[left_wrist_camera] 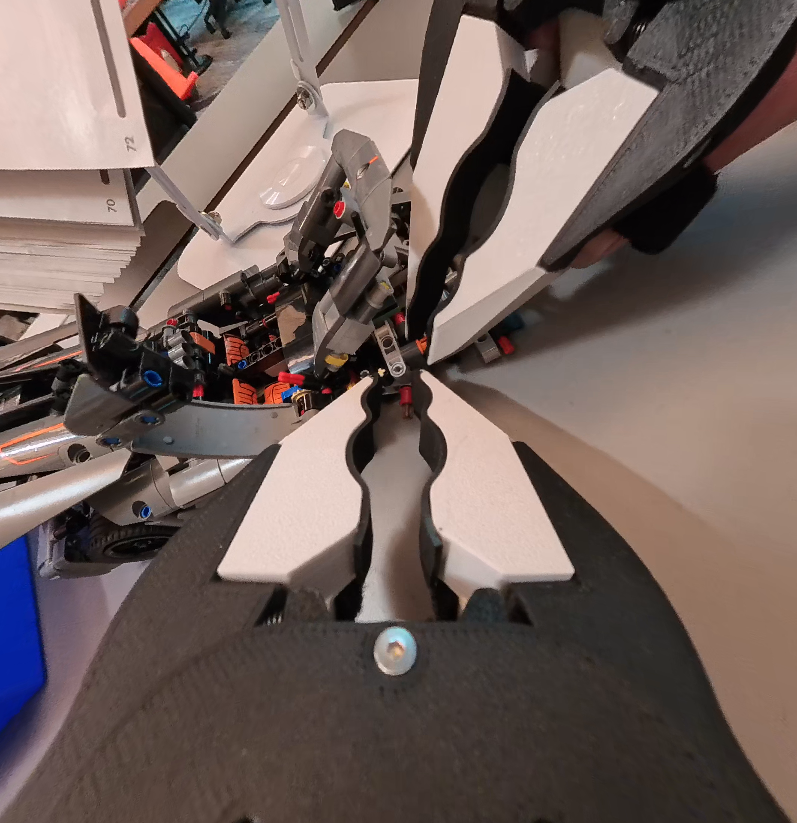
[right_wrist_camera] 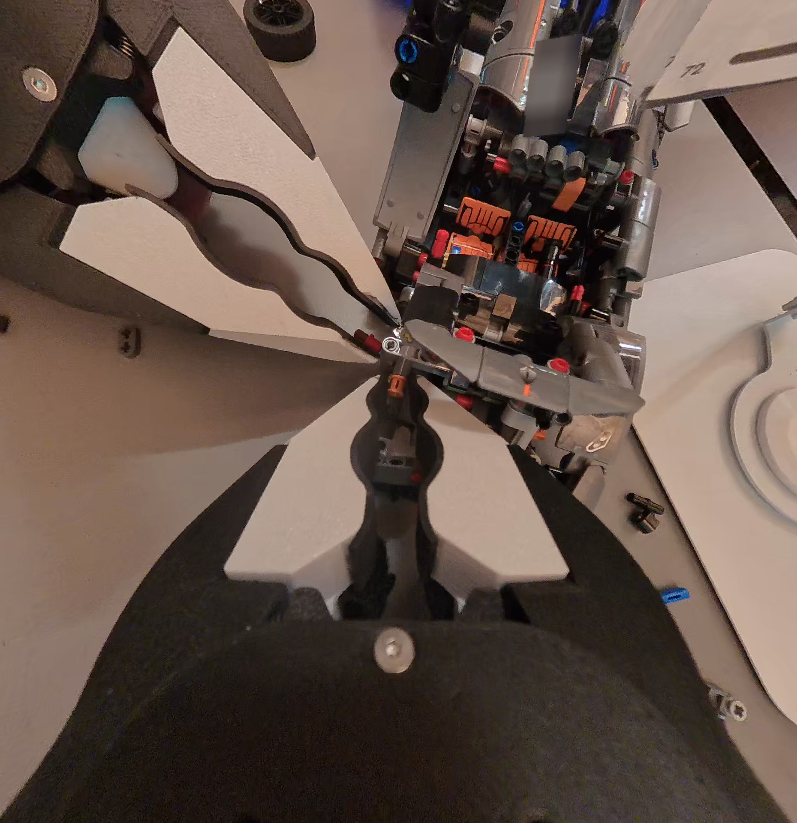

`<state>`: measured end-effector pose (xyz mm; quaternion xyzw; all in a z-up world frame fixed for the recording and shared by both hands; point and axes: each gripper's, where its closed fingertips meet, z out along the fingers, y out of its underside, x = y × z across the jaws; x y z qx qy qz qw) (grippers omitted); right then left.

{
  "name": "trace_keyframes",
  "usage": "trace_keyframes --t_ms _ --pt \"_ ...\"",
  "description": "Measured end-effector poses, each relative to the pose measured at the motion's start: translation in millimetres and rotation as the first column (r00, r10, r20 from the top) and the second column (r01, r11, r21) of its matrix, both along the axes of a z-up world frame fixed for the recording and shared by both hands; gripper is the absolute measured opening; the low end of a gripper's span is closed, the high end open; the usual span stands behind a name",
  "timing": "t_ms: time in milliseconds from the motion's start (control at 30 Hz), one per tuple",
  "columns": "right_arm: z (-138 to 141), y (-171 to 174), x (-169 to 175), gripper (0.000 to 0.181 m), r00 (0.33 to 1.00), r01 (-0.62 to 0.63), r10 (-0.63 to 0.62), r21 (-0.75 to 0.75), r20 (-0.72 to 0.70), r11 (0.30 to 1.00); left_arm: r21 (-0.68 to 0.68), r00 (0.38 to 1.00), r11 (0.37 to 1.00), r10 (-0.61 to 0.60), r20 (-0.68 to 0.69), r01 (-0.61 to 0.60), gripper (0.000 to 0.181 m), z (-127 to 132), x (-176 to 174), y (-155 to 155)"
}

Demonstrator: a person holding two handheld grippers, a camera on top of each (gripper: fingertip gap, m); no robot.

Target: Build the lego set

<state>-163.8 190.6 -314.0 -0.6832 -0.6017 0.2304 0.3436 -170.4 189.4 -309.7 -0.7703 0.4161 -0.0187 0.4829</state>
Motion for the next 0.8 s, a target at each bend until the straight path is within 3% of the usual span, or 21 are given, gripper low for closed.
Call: trace_keyframes --t_ms 800 --pt "-6.1 0.5 -2.0 0.005 0.997 0.059 -0.063 0.072 0.051 0.996 0.035 0.992 0.995 0.101 -0.082 -0.098 0.015 -1.7 -2.4 7.4"
